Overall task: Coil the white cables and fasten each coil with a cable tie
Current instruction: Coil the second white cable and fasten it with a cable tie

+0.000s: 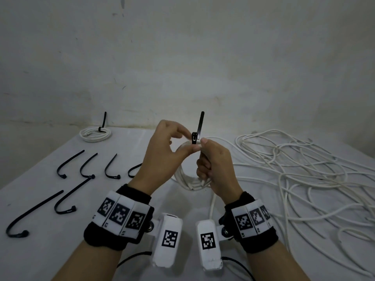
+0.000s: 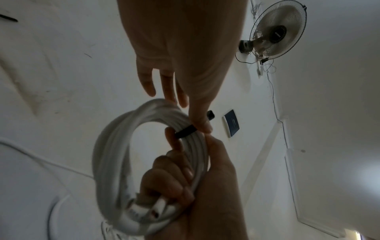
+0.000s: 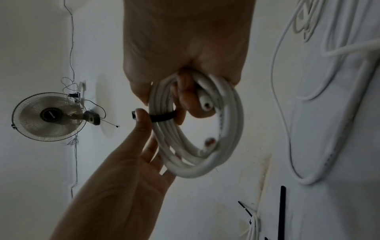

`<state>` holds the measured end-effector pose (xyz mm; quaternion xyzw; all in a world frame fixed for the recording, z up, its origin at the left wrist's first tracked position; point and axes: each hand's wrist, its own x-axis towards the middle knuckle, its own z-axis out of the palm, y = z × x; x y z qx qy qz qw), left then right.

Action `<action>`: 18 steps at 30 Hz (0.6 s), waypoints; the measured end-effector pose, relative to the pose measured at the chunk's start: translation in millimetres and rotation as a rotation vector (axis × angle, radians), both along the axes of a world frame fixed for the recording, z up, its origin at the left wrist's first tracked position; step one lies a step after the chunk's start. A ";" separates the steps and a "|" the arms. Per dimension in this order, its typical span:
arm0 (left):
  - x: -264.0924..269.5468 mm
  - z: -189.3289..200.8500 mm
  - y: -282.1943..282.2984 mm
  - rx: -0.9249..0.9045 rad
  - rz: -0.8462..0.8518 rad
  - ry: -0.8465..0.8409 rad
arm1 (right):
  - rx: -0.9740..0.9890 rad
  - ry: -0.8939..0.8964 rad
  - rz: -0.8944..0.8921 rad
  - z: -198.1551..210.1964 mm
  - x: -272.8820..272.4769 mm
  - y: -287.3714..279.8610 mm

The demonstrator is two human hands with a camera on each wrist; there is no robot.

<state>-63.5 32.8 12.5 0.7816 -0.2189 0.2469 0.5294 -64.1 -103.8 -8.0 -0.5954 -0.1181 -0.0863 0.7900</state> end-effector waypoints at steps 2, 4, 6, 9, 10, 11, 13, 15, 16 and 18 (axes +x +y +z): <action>-0.1 -0.9 -3.5 -0.054 -0.075 0.098 | 0.013 -0.029 0.006 1.0 0.1 -1.6; 0.2 -3.4 -7.2 -0.041 -0.158 0.160 | -0.031 -0.066 -0.014 1.9 -0.1 -3.1; 0.7 -6.2 -10.5 -0.036 -0.190 0.150 | -0.092 -0.110 -0.037 1.8 0.5 -3.2; 2.1 -8.6 -13.9 -0.121 -0.173 0.144 | -0.131 -0.147 -0.053 1.7 0.2 -2.4; 2.4 -8.9 -14.8 -0.157 -0.173 0.145 | -0.131 -0.150 -0.043 2.9 0.4 -2.6; 3.1 -9.4 -15.5 -0.188 -0.178 0.147 | -0.125 -0.143 -0.024 4.8 1.2 -3.9; 3.5 -11.8 -15.4 -0.235 -0.214 0.162 | -0.089 -0.114 0.021 9.1 5.4 -9.3; 3.6 -16.2 -14.2 -0.271 -0.275 0.174 | -0.110 -0.115 0.018 15.4 10.9 -16.6; 3.7 -17.7 -13.5 -0.292 -0.296 0.182 | -0.151 -0.126 0.000 19.6 12.9 -19.6; 4.3 -18.3 -12.1 -0.354 -0.328 0.212 | -0.232 -0.147 -0.032 28.1 15.6 -23.5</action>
